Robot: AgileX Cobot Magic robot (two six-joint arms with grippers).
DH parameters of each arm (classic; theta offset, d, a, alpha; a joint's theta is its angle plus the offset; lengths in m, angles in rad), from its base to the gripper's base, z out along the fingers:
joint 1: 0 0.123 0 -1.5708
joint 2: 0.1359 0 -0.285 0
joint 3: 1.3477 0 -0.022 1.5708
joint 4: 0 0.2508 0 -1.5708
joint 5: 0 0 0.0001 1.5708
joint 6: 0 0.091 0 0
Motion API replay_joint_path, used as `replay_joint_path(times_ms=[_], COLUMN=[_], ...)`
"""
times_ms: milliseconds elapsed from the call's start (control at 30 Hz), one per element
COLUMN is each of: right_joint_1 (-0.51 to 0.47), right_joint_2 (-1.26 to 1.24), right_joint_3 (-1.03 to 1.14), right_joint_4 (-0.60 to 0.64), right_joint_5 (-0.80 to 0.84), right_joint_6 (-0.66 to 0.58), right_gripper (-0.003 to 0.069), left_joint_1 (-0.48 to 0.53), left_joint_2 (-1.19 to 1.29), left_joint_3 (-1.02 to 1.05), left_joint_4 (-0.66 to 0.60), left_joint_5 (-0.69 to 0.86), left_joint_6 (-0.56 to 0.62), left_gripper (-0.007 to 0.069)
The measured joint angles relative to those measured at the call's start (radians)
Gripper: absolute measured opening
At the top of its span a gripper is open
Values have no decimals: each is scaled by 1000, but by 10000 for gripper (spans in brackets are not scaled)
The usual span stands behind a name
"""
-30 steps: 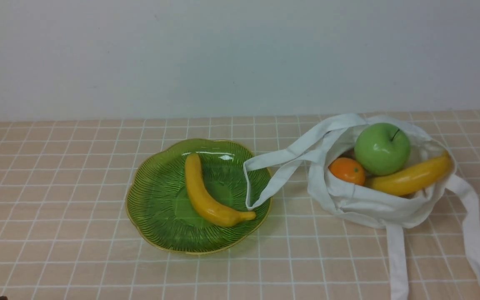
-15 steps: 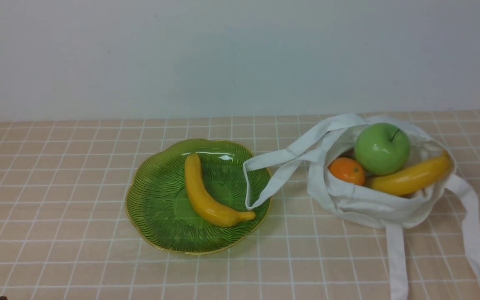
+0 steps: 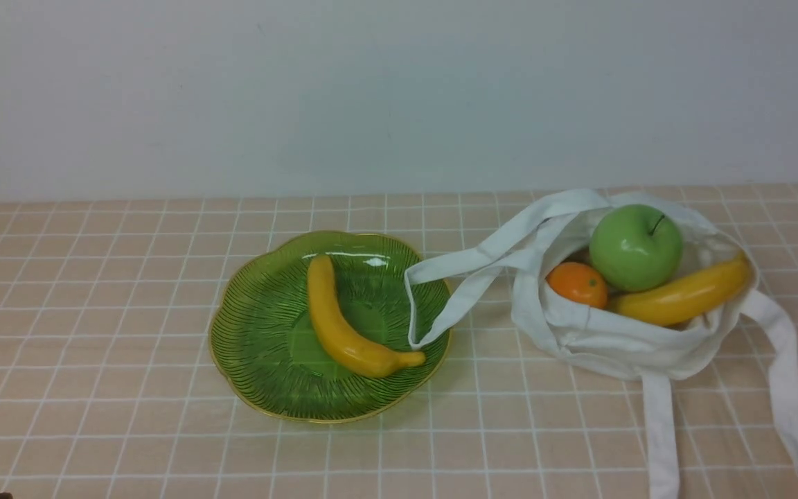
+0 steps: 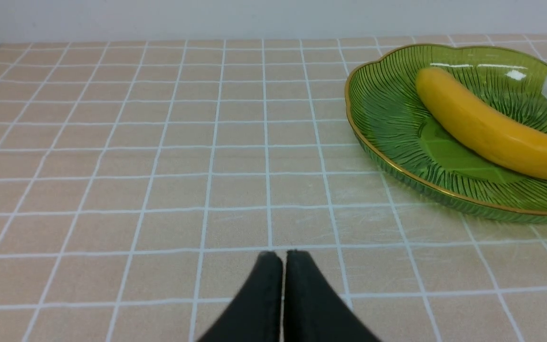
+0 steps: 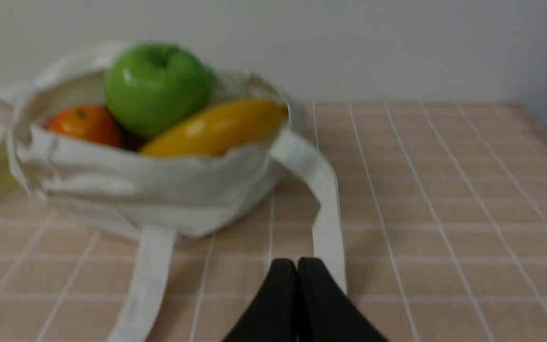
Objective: Take the fruit out of the bag on the brown coffee tablecloth and place them on the plate.
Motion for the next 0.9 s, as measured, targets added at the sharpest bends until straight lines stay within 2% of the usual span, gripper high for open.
replay_joint_path(times_ms=[900], right_joint_1=[-3], right_joint_2=[1], right_joint_3=[3], right_joint_4=[1], right_joint_5=[-21], right_joint_6=[0], right_gripper=[-13], left_joint_1=[0], left_joint_2=[0], left_joint_3=[0], left_joint_4=[0], left_joint_5=[-1], left_joint_6=[0], left_gripper=[-8])
